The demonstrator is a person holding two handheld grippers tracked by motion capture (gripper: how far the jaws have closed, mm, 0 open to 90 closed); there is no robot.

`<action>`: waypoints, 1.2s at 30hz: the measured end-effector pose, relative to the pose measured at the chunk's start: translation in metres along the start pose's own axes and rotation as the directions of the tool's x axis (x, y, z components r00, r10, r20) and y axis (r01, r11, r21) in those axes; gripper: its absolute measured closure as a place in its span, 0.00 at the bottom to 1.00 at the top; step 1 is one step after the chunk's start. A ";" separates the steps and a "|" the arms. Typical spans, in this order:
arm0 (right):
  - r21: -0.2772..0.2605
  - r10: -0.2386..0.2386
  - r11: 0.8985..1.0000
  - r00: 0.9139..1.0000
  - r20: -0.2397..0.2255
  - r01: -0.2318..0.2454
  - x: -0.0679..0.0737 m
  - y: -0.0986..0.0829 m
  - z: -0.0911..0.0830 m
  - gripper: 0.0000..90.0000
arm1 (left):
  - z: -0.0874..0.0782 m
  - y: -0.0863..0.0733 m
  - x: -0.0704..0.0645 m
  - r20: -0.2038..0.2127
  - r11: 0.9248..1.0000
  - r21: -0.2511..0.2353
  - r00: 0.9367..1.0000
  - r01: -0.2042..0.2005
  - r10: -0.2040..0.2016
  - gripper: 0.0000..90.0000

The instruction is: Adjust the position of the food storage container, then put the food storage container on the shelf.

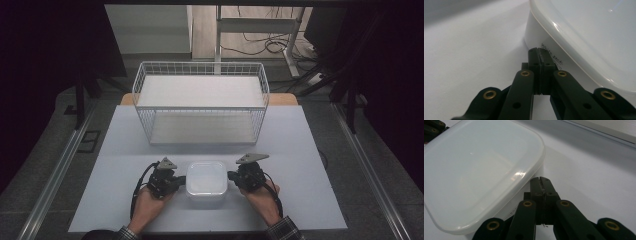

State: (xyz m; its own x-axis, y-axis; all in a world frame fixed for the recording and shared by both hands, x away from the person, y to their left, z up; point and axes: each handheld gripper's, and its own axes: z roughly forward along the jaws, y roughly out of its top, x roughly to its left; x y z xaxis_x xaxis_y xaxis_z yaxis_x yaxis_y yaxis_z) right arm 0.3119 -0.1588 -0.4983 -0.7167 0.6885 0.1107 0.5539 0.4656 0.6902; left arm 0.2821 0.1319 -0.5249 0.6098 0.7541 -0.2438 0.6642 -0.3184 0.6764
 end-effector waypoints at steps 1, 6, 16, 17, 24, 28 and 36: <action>0.006 0.000 1.000 1.000 0.003 0.000 0.000 0.000 0.000 0.99 | -0.001 0.000 0.001 0.009 1.000 -0.007 1.000 -0.002 0.003 1.00; -0.027 -0.038 0.999 0.998 0.041 0.039 -0.003 0.000 -0.009 0.97 | -0.017 -0.004 0.008 -0.024 0.998 -0.051 0.999 -0.034 0.033 0.87; -0.096 -0.064 0.993 0.998 0.006 0.064 -0.009 -0.020 -0.038 0.66 | -0.040 -0.018 0.006 -0.053 0.987 -0.113 0.993 -0.114 0.109 0.42; -0.098 -0.063 0.993 0.998 0.007 0.063 -0.010 -0.021 -0.040 0.61 | -0.040 -0.020 0.005 -0.054 0.986 -0.110 0.992 -0.123 0.117 0.39; -0.160 -0.061 0.986 0.997 -0.038 0.054 -0.015 -0.030 -0.041 0.13 | -0.041 -0.030 0.006 0.022 0.988 -0.106 0.993 -0.112 0.115 0.20; -0.136 -0.079 0.988 0.997 0.007 0.080 -0.016 -0.037 -0.038 0.04 | -0.039 -0.033 0.008 0.021 0.991 -0.086 0.994 -0.102 0.104 0.11; -0.130 -0.096 0.987 0.995 0.002 0.095 -0.015 -0.036 -0.037 0.01 | -0.037 -0.035 0.008 -0.011 0.977 -0.112 0.983 -0.184 0.184 0.05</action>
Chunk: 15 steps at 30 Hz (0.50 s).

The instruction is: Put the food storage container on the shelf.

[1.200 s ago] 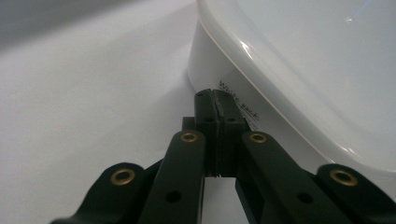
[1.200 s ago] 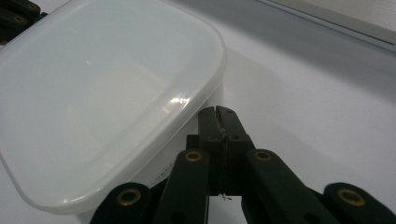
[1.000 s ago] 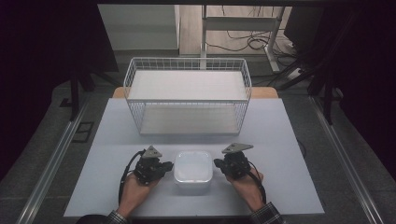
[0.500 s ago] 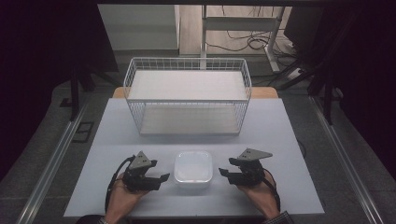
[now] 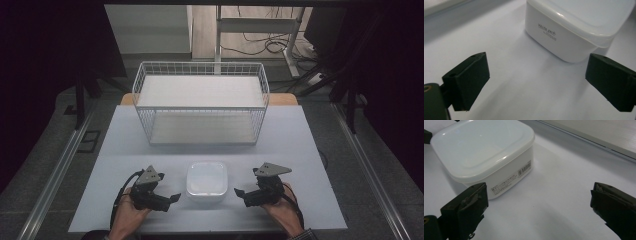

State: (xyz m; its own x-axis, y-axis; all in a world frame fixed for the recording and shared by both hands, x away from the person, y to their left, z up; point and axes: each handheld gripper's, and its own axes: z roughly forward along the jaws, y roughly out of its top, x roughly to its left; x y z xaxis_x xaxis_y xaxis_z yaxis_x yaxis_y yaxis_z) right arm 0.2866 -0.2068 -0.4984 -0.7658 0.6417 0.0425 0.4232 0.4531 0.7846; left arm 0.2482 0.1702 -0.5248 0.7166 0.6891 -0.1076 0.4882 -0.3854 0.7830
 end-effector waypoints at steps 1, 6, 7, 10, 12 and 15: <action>0.001 -0.001 1.000 1.000 0.001 0.001 0.000 0.001 0.000 0.01 | 0.001 0.000 0.000 -0.006 1.000 -0.002 1.000 -0.006 0.006 0.05; 0.013 0.015 1.000 1.000 -0.023 -0.015 0.001 0.004 0.000 0.01 | 0.003 0.002 0.003 0.012 1.000 -0.002 1.000 0.019 -0.019 0.04; 0.011 0.023 1.000 0.999 -0.028 -0.023 0.002 0.005 0.000 0.01 | 0.003 0.003 0.002 0.016 1.000 -0.003 1.000 0.021 -0.020 0.04; 0.006 0.047 0.999 0.998 -0.044 -0.047 0.002 0.008 0.001 0.01 | 0.004 0.007 0.001 0.028 1.000 0.004 0.999 0.028 -0.028 0.04; 0.004 0.053 0.999 0.998 -0.046 -0.053 0.004 0.011 0.002 0.01 | 0.004 0.011 0.000 0.031 1.000 0.008 0.999 0.024 -0.024 0.04; -0.002 0.039 0.999 0.999 -0.022 -0.039 0.007 0.015 0.004 0.00 | 0.003 0.017 -0.001 0.044 0.999 -0.010 0.999 0.032 -0.032 0.04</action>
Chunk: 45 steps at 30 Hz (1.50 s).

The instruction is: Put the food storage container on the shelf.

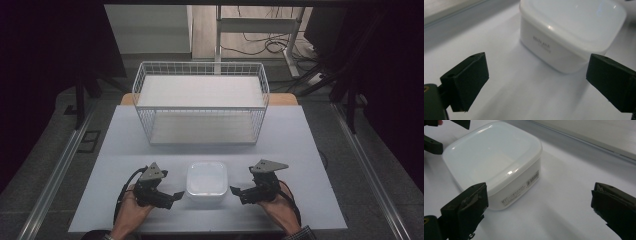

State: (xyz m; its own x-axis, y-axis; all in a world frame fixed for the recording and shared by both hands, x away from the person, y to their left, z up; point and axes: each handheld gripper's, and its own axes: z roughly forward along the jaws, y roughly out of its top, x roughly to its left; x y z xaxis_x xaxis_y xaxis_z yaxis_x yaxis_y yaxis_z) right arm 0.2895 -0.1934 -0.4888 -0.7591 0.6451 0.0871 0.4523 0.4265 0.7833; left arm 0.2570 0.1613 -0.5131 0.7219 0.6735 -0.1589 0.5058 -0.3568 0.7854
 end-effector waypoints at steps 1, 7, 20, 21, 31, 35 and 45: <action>-0.006 0.006 1.000 1.000 0.004 -0.006 0.001 0.002 0.001 0.00 | 0.000 0.002 0.000 0.010 1.000 -0.008 1.000 0.011 -0.011 0.04; -0.001 0.021 1.000 1.000 0.001 -0.021 0.005 0.010 0.006 0.00 | 0.003 0.012 0.003 0.069 0.999 -0.028 0.997 0.036 -0.034 0.04; 0.033 0.049 0.998 0.998 -0.040 -0.047 0.013 0.027 0.023 0.07 | 0.023 0.031 0.003 0.075 0.999 0.024 0.996 0.043 -0.045 0.14; 0.037 0.053 0.998 0.998 -0.039 -0.052 0.013 0.027 0.024 0.08 | 0.025 0.032 0.004 0.082 0.998 0.028 0.995 0.052 -0.054 0.14; 0.079 0.110 0.991 0.991 -0.080 -0.104 0.012 0.026 0.041 0.12 | 0.039 0.031 0.009 0.165 0.991 0.028 0.978 0.128 -0.130 0.15; 0.103 0.163 0.983 0.976 -0.147 -0.149 0.009 0.025 0.039 0.29 | 0.040 0.028 0.009 0.223 0.986 0.044 0.960 0.163 -0.169 0.22; 0.153 0.312 0.945 0.936 -0.164 -0.289 0.009 0.020 0.016 0.66 | 0.013 0.023 0.000 0.198 0.969 0.045 0.948 0.244 -0.248 0.62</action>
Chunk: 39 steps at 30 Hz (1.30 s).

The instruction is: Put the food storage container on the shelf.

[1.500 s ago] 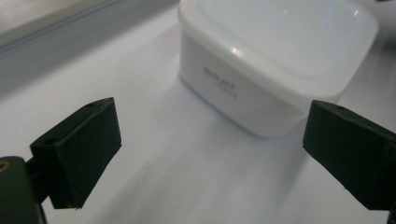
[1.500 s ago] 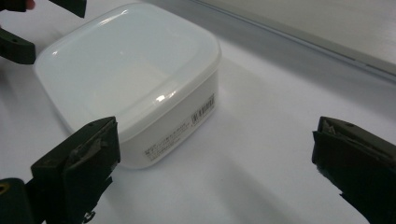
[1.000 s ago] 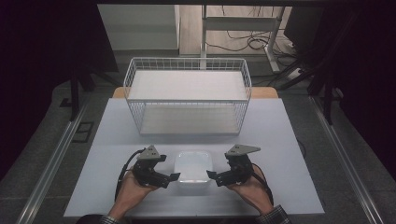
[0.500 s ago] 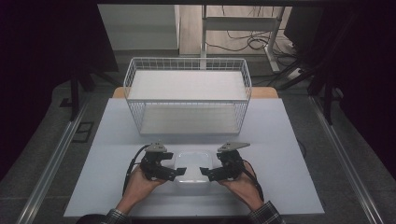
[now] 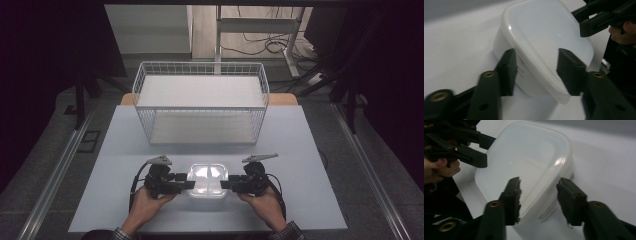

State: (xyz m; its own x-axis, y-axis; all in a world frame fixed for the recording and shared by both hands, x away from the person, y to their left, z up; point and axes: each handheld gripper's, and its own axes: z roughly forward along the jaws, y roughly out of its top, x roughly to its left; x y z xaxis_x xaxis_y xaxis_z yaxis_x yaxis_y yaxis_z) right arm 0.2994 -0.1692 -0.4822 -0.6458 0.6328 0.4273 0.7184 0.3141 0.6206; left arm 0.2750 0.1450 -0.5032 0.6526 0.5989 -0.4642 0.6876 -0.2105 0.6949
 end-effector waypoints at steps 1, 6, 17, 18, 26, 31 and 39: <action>-0.002 0.006 1.000 1.000 0.000 -0.006 0.002 -0.001 -0.003 0.69 | -0.003 -0.001 0.000 0.010 1.000 -0.008 1.000 0.011 -0.011 0.66; -0.019 0.022 1.000 0.999 0.023 -0.022 0.010 -0.004 -0.009 0.76 | -0.007 -0.004 -0.008 -0.023 0.998 -0.041 0.999 0.037 -0.038 0.75; -0.107 -0.018 0.994 0.996 0.085 0.027 0.015 -0.005 -0.010 0.87 | -0.011 -0.002 -0.007 -0.065 0.993 -0.102 0.996 0.051 -0.058 0.88; -0.108 -0.020 0.994 0.996 0.087 0.030 0.015 -0.005 -0.010 0.87 | -0.011 -0.001 -0.007 -0.068 0.994 -0.103 0.996 0.049 -0.056 0.88; -0.150 -0.057 0.986 0.994 0.089 0.070 0.017 0.002 -0.018 0.87 | -0.016 0.008 -0.013 -0.086 0.993 -0.117 0.996 0.014 -0.025 0.88; -0.173 -0.080 0.980 0.992 0.097 0.096 0.018 0.012 -0.023 0.87 | -0.019 0.016 -0.015 -0.098 0.993 -0.121 0.995 -0.004 -0.008 0.88; -0.213 -0.104 0.969 0.989 0.102 0.124 0.022 0.030 -0.028 0.87 | -0.032 0.035 -0.018 -0.121 0.988 -0.152 0.992 -0.039 0.020 0.88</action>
State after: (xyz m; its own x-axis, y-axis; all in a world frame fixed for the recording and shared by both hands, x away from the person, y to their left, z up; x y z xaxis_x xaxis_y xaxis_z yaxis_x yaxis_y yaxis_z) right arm 0.2993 -0.1664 -0.4359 -0.6872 0.6657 0.2910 0.5614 0.2324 0.7942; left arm 0.2767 0.1515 -0.4532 0.6231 0.6836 -0.3799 0.6050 -0.1136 0.7881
